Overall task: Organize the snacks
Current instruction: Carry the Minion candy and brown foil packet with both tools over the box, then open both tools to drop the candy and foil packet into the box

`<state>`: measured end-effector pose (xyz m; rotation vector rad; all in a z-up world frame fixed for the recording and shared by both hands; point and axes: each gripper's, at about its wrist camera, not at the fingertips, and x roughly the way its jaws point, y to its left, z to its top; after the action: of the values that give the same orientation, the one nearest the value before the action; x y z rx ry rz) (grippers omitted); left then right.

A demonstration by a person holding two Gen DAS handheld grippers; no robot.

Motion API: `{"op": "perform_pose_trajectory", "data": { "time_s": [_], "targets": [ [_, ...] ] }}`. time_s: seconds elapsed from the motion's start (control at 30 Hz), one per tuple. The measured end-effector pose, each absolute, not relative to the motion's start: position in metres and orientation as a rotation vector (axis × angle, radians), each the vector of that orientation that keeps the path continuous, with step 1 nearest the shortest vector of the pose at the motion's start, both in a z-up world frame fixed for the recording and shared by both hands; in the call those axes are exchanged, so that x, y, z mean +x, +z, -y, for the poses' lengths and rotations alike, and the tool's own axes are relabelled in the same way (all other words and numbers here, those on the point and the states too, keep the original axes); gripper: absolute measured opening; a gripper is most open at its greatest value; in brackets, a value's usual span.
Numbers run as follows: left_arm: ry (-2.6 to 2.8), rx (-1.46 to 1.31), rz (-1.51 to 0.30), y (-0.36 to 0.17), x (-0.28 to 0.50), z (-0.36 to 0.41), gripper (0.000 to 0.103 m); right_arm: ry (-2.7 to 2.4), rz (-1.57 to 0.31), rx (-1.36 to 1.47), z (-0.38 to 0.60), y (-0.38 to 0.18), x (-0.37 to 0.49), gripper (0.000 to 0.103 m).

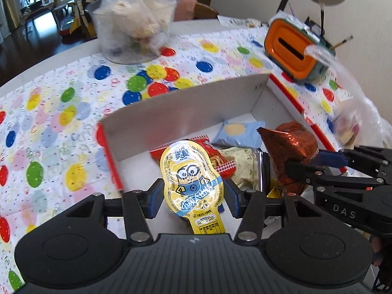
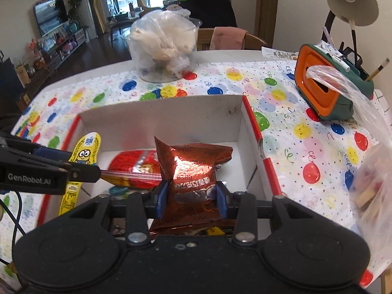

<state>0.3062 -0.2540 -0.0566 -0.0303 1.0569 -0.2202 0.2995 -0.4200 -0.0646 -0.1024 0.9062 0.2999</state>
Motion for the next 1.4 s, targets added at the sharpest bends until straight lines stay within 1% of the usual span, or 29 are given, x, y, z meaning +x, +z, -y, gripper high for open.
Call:
{"op": "perform_pose_trajectory", "data": {
  "time_s": [0.27,0.6,0.67,0.73,0.77,0.9,1.0,1.07,1.13,1.27,1.4],
  "targets": [
    [-0.209,-0.003,-1.141,-0.080,0.324,0.272,0.052,0.324,-0.958,-0.127,0.423,-0.081,0.307,0.039],
    [-0.213,0.011,-1.167,-0.086,0.331,0.278,0.052,0.337,-0.968,-0.090,0.428,-0.083,0.312,0.043],
    [-0.213,0.011,-1.164,-0.085,0.331,0.278,0.053,0.342,-0.962,-0.081,0.430,-0.082,0.312,0.046],
    [-0.212,0.002,-1.162,-0.085,0.331,0.276,0.058,0.343,-0.956,-0.073,0.430,-0.080,0.312,0.052],
    [-0.212,-0.003,-1.158,-0.084,0.331,0.275,0.060,0.345,-0.955,-0.065,0.431,-0.079,0.312,0.053],
    [-0.209,-0.013,-1.146,-0.081,0.329,0.272,0.060,0.349,-0.945,-0.045,0.434,-0.075,0.310,0.063],
    [-0.209,-0.027,-1.128,-0.076,0.324,0.268,0.065,0.354,-0.934,-0.034,0.435,-0.069,0.306,0.064],
    [-0.207,-0.037,-1.112,-0.071,0.320,0.266,0.066,0.358,-0.928,-0.019,0.436,-0.066,0.304,0.068],
    [-0.212,-0.043,-1.092,-0.065,0.315,0.264,0.066,0.362,-0.914,-0.005,0.437,-0.061,0.300,0.075],
    [-0.221,-0.047,-1.040,-0.053,0.304,0.259,0.072,0.363,-0.879,0.013,0.436,-0.051,0.290,0.081],
    [-0.237,-0.045,-1.001,-0.042,0.290,0.251,0.072,0.350,-0.851,0.037,0.432,-0.041,0.277,0.087]
  ]
}}
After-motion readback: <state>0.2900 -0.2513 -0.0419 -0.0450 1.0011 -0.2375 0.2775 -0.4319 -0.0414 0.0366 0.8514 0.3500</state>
